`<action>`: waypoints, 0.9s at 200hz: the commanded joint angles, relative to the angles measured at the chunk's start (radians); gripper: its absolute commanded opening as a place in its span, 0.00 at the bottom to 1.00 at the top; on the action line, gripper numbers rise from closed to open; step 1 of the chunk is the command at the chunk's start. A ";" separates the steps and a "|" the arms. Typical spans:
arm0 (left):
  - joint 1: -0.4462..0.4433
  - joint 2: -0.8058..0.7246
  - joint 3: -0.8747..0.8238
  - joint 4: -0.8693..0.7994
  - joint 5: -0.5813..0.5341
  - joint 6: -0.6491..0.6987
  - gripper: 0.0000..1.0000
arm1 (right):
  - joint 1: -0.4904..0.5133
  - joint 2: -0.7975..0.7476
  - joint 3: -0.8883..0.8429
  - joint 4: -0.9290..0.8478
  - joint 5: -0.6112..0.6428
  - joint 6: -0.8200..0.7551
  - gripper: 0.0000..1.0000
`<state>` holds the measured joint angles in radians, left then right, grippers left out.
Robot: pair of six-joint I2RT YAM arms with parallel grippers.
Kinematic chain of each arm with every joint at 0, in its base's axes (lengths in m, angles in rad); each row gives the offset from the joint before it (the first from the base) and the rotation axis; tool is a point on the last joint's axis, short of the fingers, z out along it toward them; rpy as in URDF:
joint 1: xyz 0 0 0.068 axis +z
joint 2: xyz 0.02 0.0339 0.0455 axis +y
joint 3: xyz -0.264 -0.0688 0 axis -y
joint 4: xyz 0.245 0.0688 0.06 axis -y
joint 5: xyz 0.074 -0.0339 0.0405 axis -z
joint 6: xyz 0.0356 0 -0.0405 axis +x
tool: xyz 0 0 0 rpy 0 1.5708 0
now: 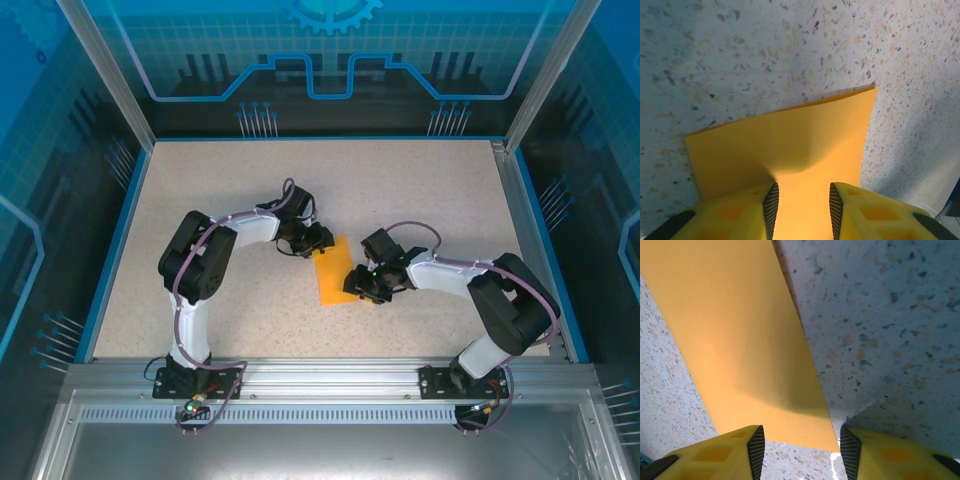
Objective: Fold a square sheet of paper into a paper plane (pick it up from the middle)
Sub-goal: Third fold the triangle at the center of the table.
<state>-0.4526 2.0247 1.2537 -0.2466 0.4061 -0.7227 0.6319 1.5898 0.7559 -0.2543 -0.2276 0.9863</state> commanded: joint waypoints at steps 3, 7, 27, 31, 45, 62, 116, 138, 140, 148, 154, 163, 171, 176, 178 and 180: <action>0.006 0.018 -0.032 -0.034 -0.010 0.025 0.36 | 0.018 0.040 0.012 0.116 -0.062 0.006 0.43; 0.005 0.020 -0.032 -0.034 -0.010 0.024 0.36 | 0.018 0.038 0.013 0.115 -0.060 0.005 0.42; 0.005 0.022 -0.030 -0.034 -0.007 0.023 0.36 | 0.018 0.032 0.027 0.089 -0.048 -0.002 0.42; 0.005 0.023 -0.028 -0.034 -0.007 0.023 0.36 | 0.020 0.032 0.031 0.083 -0.043 -0.005 0.42; 0.005 0.021 -0.028 -0.036 -0.007 0.024 0.36 | 0.021 0.032 0.031 0.079 -0.039 -0.009 0.42; 0.006 0.023 -0.027 -0.036 -0.010 0.025 0.36 | 0.020 0.036 0.033 0.085 -0.045 -0.009 0.42; 0.005 0.020 -0.027 -0.039 -0.013 0.029 0.36 | -0.001 0.023 0.042 0.146 -0.069 -0.027 0.51; 0.006 0.018 -0.025 -0.040 -0.013 0.028 0.36 | -0.028 0.027 0.060 0.140 -0.086 -0.040 0.52; 0.005 0.018 -0.024 -0.040 -0.012 0.028 0.36 | -0.030 0.029 0.060 0.139 -0.087 -0.042 0.52; 0.005 0.019 -0.024 -0.040 -0.012 0.028 0.36 | -0.038 0.035 0.067 0.129 -0.089 -0.049 0.52; 0.005 0.018 -0.023 -0.040 -0.010 0.028 0.36 | -0.042 0.038 0.069 0.121 -0.094 -0.055 0.52; 0.005 0.015 -0.024 -0.040 -0.010 0.028 0.36 | -0.047 0.039 0.068 0.122 -0.101 -0.059 0.52; 0.005 0.015 -0.022 -0.040 -0.012 0.028 0.36 | -0.050 0.044 0.064 0.133 -0.116 -0.058 0.52; 0.005 0.015 -0.022 -0.040 -0.012 0.029 0.36 | -0.053 0.047 0.063 0.145 -0.130 -0.062 0.52; 0.005 0.015 -0.022 -0.040 -0.012 0.029 0.36 | -0.054 0.048 0.062 0.150 -0.136 -0.064 0.51; 0.005 0.014 -0.022 -0.040 -0.011 0.029 0.36 | -0.055 0.050 0.059 0.157 -0.145 -0.067 0.51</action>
<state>-0.4522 2.0247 1.2537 -0.2470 0.4065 -0.7223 0.5941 1.6127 0.8051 -0.1265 -0.3054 0.9524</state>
